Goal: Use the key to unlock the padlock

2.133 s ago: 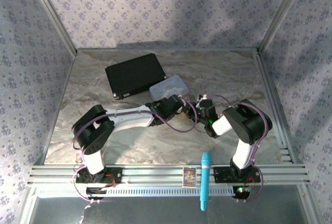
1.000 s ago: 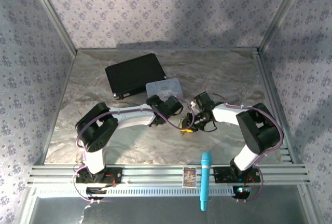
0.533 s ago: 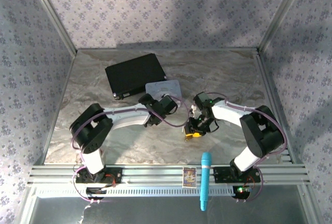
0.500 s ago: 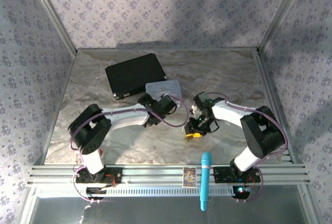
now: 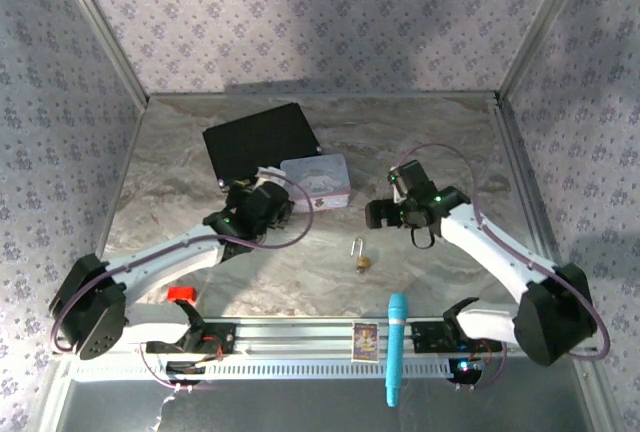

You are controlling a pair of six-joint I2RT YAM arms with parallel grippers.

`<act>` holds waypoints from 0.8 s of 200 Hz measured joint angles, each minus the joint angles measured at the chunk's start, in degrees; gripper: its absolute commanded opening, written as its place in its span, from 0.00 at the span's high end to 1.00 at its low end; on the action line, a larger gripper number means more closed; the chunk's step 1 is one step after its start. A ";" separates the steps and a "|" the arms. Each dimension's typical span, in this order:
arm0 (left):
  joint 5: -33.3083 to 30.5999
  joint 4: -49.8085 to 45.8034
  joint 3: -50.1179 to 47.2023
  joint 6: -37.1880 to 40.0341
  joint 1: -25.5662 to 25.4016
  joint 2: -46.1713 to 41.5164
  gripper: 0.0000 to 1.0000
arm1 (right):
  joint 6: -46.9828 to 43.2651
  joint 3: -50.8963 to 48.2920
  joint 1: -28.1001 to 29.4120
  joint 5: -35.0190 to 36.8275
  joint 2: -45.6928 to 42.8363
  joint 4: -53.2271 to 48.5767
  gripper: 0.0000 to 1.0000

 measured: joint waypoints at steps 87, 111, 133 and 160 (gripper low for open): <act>-2.45 19.58 -15.87 0.87 25.97 -10.58 0.00 | -15.06 -17.27 -22.58 10.80 -4.85 33.86 0.01; 1.38 26.80 -19.82 0.79 34.82 -4.66 0.00 | -15.34 -24.63 -28.55 7.37 -2.56 46.95 0.02; 5.86 33.62 -22.62 0.31 40.22 0.42 0.00 | -15.80 -29.68 -29.55 5.70 2.40 57.33 0.04; 15.32 39.01 -23.37 -1.38 47.39 3.87 0.00 | -17.38 -31.19 -29.22 4.42 6.75 65.64 0.04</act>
